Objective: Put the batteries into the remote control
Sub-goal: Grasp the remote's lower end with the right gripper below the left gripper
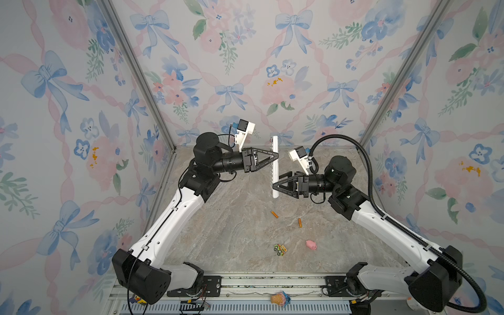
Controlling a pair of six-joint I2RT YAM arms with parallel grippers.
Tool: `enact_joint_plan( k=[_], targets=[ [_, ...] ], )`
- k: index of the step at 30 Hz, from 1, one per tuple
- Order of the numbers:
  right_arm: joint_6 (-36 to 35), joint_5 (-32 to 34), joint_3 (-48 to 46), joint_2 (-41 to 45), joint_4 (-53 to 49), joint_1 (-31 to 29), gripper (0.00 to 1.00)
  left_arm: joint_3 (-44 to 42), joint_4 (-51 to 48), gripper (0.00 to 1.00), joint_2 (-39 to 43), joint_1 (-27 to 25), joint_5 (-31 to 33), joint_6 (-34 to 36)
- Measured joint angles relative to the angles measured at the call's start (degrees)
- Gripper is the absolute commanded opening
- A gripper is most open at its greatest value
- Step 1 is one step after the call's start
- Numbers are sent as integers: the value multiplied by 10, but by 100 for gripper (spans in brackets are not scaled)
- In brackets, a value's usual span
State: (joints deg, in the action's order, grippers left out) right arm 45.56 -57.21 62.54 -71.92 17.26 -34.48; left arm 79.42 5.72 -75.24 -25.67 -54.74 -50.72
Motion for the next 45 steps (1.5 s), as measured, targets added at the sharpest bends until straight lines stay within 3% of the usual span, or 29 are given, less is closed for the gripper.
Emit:
enact_joint_plan(
  k=[10, 16, 23, 26, 27, 33, 40, 45],
  targets=[
    [-4, -1, 0, 0, 1, -1, 52, -8, 14, 7, 0, 2, 19, -2],
    [-17, -1, 4, 0, -11, -1, 38, -12, 18, 18, 0, 2, 27, -4],
    [-61, 7, 20, 2, -79, 12, 24, -17, 4, 65, 0, 1, 54, 11],
    [-94, 18, 22, 7, -128, 19, 19, -28, 2, 96, 1, 2, 90, 17],
    [-104, 23, 23, 8, -143, 22, 17, -32, 0, 98, 1, 3, 101, 22],
    [-178, 73, 48, 13, -248, 29, 5, -42, -32, 98, 4, 2, 166, 36],
    [-256, 196, 83, 16, -365, 35, 0, -37, -82, 98, 30, -2, 252, 49],
    [-283, 271, 95, 15, -417, 40, 0, -14, -128, 94, 31, -34, 307, 58]
  ],
)
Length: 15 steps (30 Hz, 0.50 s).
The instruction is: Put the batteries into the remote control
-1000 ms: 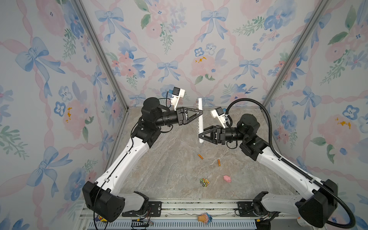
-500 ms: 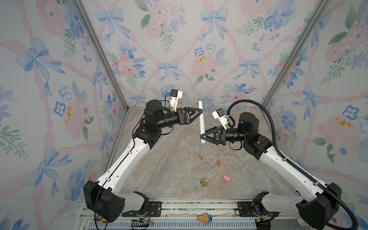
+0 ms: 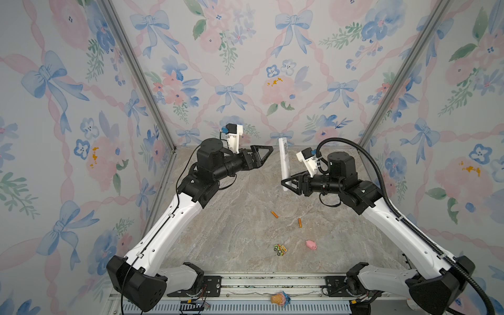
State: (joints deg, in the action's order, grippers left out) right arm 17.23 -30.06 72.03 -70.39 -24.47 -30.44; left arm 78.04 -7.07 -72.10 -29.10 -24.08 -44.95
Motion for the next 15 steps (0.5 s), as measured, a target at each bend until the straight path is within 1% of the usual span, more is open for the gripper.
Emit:
enact_joint_plan(
  k=[3, 7, 15],
  targets=[
    [-9, 32, 0, 0, -17, 0, 0, 4, -12, 90, -2, -23, 31, -1],
    [-15, 73, 0, 0, -31, -3, 0, 10, -26, 86, -20, -48, 64, -1],
    [-19, 152, 0, 0, -50, -36, 0, 33, -38, 79, -70, -73, 105, -1]
  ],
)
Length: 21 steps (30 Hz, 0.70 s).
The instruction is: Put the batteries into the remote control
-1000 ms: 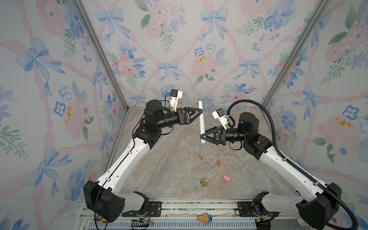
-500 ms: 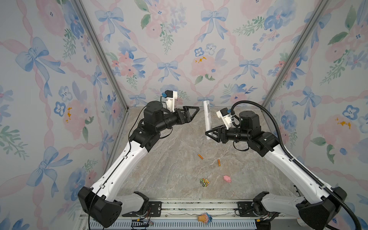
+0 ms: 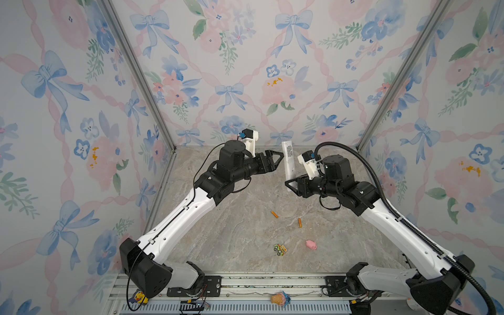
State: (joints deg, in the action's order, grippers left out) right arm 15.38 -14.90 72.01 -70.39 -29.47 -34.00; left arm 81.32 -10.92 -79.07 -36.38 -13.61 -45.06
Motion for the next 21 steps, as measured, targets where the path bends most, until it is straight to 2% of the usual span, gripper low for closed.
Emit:
enact_joint_plan(
  k=[9, 21],
  targets=[
    [1, 49, -7, 1, 0, -25, 0, 19, 0, 73, -40, -21, 32, -2],
    [7, 75, -28, 10, 1, -44, 0, 27, 0, 62, -78, -41, 40, -10]
  ],
)
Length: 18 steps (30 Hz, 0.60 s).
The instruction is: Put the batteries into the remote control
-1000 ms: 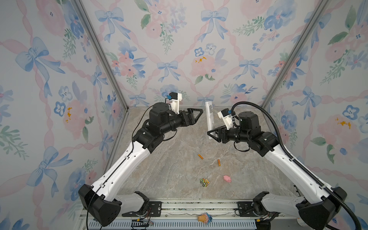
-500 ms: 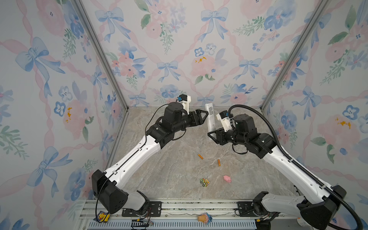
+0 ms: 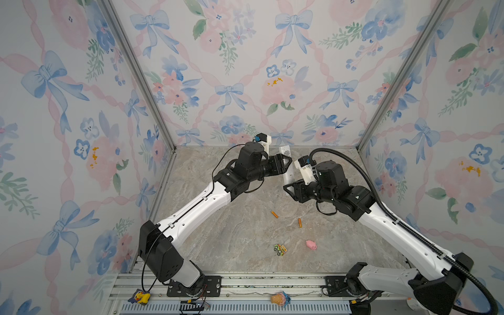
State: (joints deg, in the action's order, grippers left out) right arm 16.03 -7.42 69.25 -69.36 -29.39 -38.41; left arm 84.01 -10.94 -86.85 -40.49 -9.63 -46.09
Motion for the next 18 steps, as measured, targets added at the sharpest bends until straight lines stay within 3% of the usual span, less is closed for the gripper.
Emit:
enact_joint_plan(
  k=[13, 18],
  targets=[
    [2, 9, -13, 8, 0, -19, 0, 0, 0, 50, -10, -10, -4, -6],
    [2, 10, -16, 10, 0, -19, 0, 0, 0, 37, -10, -11, -4, -6]
  ],
)
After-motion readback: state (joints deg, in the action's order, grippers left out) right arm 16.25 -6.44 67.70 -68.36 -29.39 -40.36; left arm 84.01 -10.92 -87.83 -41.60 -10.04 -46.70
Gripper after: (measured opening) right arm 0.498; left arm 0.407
